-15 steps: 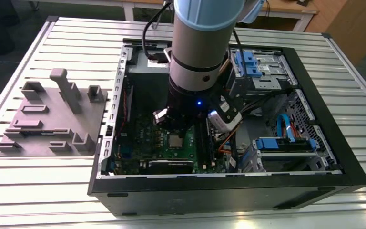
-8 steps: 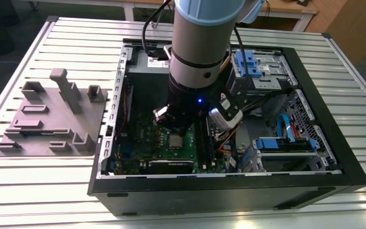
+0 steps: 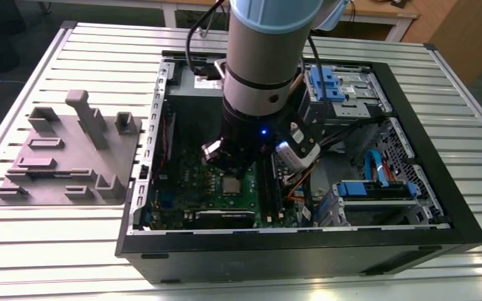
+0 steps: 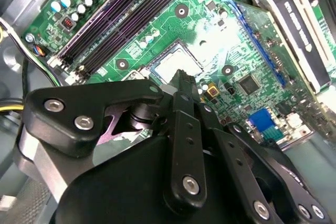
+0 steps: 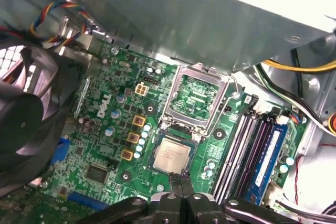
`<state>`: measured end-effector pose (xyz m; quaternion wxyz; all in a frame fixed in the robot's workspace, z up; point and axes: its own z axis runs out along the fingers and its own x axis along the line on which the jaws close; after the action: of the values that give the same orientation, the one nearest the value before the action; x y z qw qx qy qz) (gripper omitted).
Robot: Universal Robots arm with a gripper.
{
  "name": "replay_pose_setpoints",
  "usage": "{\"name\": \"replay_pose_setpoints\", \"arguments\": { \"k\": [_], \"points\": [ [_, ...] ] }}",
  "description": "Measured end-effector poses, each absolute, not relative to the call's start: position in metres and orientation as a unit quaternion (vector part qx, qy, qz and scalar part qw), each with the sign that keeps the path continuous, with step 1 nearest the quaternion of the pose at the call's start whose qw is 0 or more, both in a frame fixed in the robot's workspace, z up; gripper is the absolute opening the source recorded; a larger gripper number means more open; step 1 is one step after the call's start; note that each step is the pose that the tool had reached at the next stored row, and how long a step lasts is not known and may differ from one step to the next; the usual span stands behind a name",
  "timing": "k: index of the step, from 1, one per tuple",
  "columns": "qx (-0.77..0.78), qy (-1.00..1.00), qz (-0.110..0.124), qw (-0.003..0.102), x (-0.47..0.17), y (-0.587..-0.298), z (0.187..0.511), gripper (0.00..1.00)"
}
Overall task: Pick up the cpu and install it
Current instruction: 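Close the cpu cover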
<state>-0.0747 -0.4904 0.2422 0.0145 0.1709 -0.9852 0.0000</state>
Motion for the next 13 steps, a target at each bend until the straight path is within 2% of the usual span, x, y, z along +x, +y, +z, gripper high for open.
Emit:
{"name": "replay_pose_setpoints", "arguments": {
  "k": [13],
  "points": [
    [0.262,-0.965,0.001,0.014,-0.0746,-0.4904,0.2422,0.1]
  ]
}}
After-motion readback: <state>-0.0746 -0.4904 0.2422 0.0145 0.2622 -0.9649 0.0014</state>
